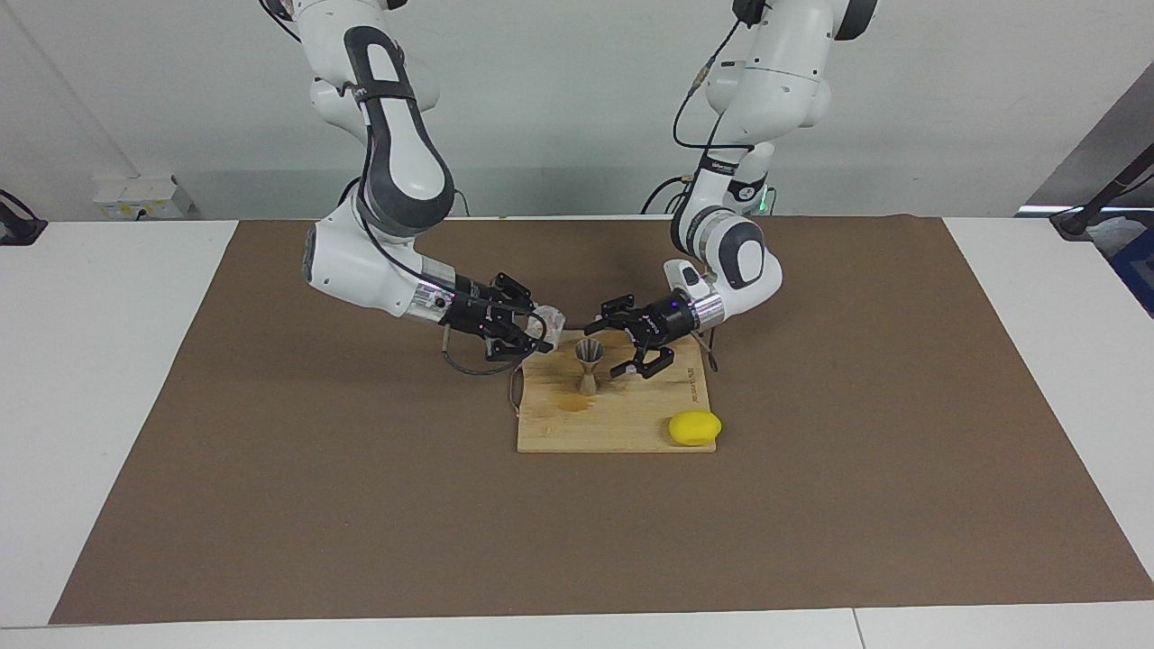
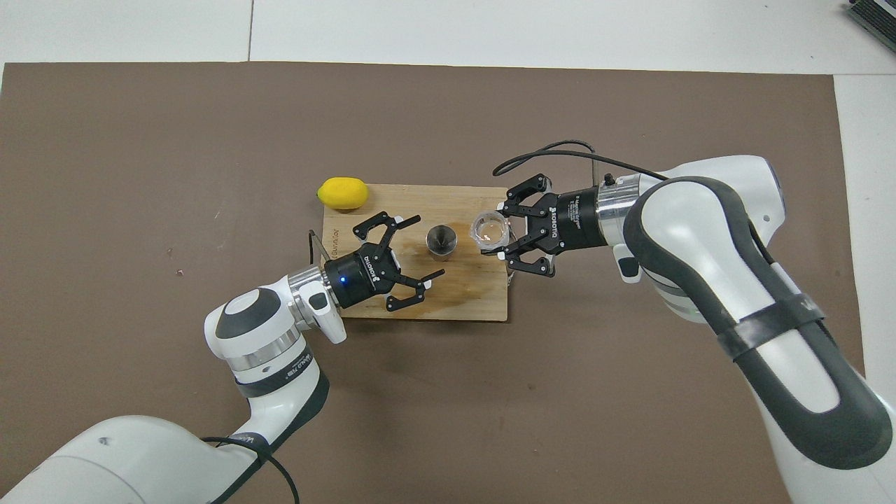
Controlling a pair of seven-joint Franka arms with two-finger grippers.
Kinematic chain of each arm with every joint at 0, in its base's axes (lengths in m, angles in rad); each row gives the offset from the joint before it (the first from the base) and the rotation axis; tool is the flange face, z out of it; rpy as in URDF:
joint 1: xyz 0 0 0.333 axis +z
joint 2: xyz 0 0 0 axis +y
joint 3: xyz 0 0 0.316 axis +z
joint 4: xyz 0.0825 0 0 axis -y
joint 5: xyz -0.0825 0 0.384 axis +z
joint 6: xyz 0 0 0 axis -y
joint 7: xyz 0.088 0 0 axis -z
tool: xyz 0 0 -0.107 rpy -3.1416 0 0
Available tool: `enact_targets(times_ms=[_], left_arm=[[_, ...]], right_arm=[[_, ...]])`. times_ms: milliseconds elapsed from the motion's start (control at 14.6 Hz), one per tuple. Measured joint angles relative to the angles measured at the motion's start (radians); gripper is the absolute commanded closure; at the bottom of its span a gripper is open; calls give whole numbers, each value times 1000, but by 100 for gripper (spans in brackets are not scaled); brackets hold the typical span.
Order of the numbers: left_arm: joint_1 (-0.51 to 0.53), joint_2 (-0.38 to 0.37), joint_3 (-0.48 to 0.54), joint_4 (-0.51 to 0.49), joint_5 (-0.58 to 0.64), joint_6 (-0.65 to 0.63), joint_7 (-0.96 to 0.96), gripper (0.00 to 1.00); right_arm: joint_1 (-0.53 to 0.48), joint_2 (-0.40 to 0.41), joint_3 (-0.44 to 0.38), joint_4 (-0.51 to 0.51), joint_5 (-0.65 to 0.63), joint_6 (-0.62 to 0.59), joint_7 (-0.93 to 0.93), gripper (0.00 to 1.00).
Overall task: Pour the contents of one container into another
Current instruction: 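Release the metal cup and withdraw the left gripper while the right gripper approaches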
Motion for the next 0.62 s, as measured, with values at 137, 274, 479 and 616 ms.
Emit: enact_targets(times_ms=[137,274,479,616], left_arm=[[28,-2,2,-20,26,-28,0,0],[72,-6,4,-36,80,-57,0,0],[133,-18,5,-55,157,-92,0,0],[179,-32,6,-66,221,-114,0,0]], right_arm=[[2,0,0,4,-23,1,15,100],[18,0,0,7,-55,7,31,100],[46,0,0,7,-76,43,40,100],[57,1,0,11,-98,54,50,100]])
